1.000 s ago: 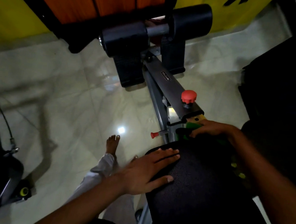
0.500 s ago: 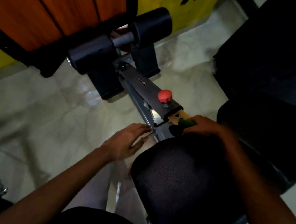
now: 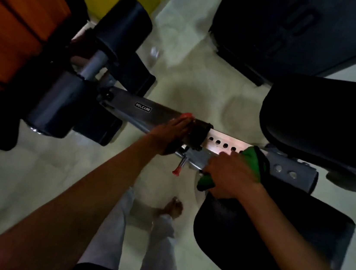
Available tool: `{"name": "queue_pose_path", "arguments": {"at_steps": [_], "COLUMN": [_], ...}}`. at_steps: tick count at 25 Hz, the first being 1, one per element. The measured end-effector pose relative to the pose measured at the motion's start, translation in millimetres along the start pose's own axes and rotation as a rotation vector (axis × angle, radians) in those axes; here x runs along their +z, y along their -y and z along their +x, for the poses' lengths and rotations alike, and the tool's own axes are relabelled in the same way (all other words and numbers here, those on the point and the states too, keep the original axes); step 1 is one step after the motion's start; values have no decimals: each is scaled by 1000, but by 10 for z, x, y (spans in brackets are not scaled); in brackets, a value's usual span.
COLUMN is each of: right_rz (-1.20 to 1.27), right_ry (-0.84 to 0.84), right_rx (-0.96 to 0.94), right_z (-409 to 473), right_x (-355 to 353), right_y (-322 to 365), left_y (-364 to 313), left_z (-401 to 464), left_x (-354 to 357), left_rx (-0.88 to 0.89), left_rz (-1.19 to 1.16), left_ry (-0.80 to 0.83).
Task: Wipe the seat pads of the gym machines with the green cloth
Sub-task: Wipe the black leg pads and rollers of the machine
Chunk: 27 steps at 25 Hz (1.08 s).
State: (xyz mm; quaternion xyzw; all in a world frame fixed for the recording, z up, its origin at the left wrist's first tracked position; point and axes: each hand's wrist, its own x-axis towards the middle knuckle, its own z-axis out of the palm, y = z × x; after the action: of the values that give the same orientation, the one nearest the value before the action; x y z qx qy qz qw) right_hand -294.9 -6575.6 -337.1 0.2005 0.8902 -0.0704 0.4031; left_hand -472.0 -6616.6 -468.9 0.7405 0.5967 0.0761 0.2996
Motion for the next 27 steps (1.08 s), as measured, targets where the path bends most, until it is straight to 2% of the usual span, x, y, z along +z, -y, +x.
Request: {"name": "queue_pose_path", "arguments": {"at_steps": [2,4,7,9,14,16,20,25,27], "right_rz": [-39,-48,32,-32,-222,-195,-199,-301,-219], "right_ry": [10,38,70,140,312,344,352,507,439], "right_rx": [-110,-138,155,270,25,16,159,-113,-65], "right_z": [0,-11,60,166,294,310,395,212,219], "right_x": [69,121,49,-7,25,15,-12,152,161], "right_y": [304,412,119,56,572,539,396,1057,943], "left_y": [32,90,215,248,280,310,371,390,412], "left_z": [-13,-39,-2,6,36,50,61,63,78], "left_x": [18,16,45,28,20,3,63,108,96], "left_rx": [80,99,144,123,106,106,208,196,184], "left_rz": [28,36,30,52,65,60,11,-1,4], "left_ry": [6,4,16,83,121,145,81,72,86]}}
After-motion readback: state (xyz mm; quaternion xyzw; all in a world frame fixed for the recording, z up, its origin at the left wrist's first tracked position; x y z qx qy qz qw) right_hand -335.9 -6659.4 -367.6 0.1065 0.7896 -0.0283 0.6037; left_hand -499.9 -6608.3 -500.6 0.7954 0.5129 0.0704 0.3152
